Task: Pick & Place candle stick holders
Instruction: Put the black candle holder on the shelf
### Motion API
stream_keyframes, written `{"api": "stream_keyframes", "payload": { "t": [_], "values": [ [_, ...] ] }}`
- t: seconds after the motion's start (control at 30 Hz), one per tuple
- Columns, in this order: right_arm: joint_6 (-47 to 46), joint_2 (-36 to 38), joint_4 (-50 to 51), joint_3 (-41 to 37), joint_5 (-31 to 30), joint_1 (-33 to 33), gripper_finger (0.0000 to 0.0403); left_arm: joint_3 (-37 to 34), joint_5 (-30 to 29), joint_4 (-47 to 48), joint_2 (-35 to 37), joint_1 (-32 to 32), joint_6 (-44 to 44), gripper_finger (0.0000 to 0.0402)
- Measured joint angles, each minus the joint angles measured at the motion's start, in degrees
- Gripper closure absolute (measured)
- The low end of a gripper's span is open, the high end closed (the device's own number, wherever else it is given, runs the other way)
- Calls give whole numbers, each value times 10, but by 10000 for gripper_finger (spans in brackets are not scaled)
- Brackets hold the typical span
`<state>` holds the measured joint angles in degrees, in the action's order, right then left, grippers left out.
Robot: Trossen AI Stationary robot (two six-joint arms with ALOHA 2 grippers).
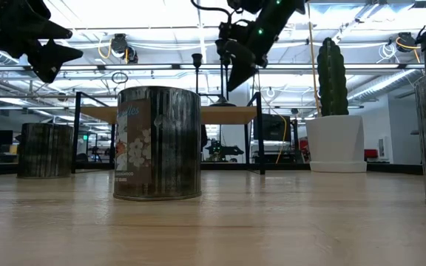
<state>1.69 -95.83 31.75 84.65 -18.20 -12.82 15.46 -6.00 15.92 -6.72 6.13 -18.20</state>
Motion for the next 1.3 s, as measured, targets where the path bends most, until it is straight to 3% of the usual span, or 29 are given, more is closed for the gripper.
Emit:
{"api": "stream_keyframes", "payload": {
  "t": [0.97,1.3],
  "values": [
    [-1,-8,-75,-1,5,-22,403,0,-1,1,0,0,12,201],
    [-9,-8,-105,-1,34,-30,403,0,-1,1,0,0,9,201]
  ]
}}
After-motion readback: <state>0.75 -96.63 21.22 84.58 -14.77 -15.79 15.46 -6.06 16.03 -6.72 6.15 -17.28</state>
